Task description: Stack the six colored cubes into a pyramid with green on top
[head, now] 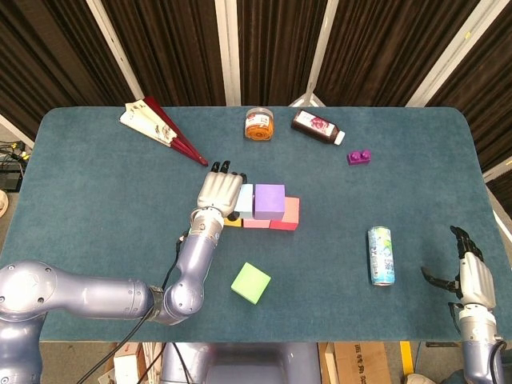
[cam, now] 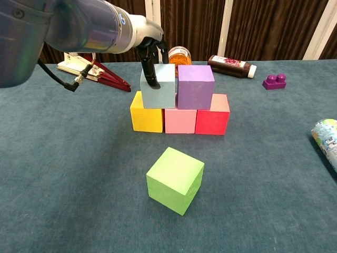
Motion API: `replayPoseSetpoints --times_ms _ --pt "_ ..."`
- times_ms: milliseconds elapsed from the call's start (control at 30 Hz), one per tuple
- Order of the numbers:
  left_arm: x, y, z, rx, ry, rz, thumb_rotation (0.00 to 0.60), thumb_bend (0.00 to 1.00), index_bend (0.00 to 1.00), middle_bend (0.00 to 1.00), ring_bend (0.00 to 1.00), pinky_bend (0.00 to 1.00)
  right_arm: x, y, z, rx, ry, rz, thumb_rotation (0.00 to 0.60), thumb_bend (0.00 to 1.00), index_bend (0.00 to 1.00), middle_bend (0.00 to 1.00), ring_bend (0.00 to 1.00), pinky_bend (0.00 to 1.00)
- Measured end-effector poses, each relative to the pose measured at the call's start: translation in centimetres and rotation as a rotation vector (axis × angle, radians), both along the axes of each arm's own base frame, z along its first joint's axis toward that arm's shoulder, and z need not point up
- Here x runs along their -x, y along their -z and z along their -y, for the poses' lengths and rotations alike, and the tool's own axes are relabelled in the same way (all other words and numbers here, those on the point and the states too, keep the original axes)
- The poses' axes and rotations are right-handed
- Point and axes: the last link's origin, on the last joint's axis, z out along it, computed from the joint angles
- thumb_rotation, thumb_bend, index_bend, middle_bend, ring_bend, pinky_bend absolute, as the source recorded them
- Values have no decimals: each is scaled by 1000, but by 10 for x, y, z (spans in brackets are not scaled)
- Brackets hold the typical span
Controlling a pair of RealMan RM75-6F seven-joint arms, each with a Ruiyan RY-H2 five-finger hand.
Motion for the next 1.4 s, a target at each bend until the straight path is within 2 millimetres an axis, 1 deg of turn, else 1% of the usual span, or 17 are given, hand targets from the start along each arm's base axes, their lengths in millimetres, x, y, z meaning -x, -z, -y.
replayPoseSetpoints --times_ms 233,633,800,1000,1100,1267,1400 --pt "-2 0 1 6 5 2 600 283 262 269 0 0 0 0 0 -2 -1 -2 600 272 72 59 0 0" --pt "-3 0 2 11 14 3 600 278 227 250 0 0 1 -1 0 1 5 0 600 272 72 59 0 0" --pt "-5 1 4 11 31 1 600 257 210 198 0 0 1 -1 0 -2 4 -1 600 272 72 59 0 0" --pt "-4 -3 4 -10 49 -25 600 257 128 124 0 0 1 -2 -1 -2 7 -3 600 272 72 59 0 0" --pt "-3 -9 5 -15 58 -29 600 257 99 99 0 0 2 -2 -1 -2 7 -3 600 272 72 59 0 0" --pt "2 -25 11 -19 98 -9 600 259 95 99 0 0 1 -4 -1 2 1 -1 600 272 72 59 0 0" --pt "18 -46 17 -34 125 43 600 260 101 109 0 0 -1 -3 -2 -4 -13 -5 600 272 72 59 0 0"
